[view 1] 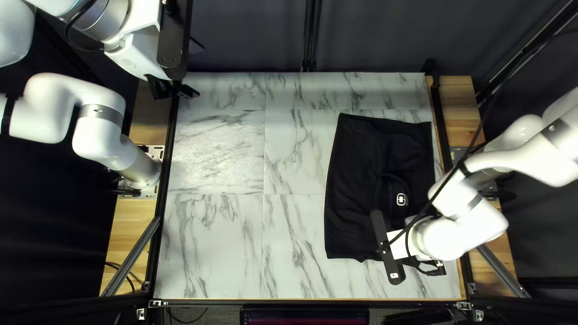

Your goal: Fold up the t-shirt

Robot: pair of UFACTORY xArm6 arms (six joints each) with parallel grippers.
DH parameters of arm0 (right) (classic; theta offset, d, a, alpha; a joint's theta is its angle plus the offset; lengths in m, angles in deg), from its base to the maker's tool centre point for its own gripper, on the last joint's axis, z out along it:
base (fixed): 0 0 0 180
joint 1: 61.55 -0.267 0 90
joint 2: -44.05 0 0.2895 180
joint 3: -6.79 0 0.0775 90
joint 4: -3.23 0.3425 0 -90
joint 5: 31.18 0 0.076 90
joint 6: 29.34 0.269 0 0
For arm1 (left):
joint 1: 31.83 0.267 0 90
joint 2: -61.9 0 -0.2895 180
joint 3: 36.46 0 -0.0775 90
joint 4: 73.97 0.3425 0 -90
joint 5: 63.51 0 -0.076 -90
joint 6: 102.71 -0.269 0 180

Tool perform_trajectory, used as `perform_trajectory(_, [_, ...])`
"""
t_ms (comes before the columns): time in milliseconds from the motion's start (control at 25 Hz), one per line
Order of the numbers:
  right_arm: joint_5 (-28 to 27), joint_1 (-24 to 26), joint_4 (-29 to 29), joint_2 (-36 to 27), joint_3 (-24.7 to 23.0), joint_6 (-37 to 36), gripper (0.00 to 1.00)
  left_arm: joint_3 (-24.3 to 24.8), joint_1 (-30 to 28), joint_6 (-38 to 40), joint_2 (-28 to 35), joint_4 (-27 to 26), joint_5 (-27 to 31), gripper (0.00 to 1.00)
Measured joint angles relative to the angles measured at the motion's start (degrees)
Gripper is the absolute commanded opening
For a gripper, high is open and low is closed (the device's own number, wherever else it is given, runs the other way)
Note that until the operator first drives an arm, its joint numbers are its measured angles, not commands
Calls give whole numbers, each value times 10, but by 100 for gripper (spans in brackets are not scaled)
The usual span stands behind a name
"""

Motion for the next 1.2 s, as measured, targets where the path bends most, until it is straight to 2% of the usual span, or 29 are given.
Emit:
perform_trajectory(320, [-100,23,-41,-39,49,-6,0,0,0,0,0,0,0,100])
perform_trajectory(880, [-129,115,-107,-108,35,-97,0,0,0,0,0,0,0,100])
perform_trajectory(1200, [-157,124,-138,-118,55,-113,0,0,0,0,0,0,0,100])
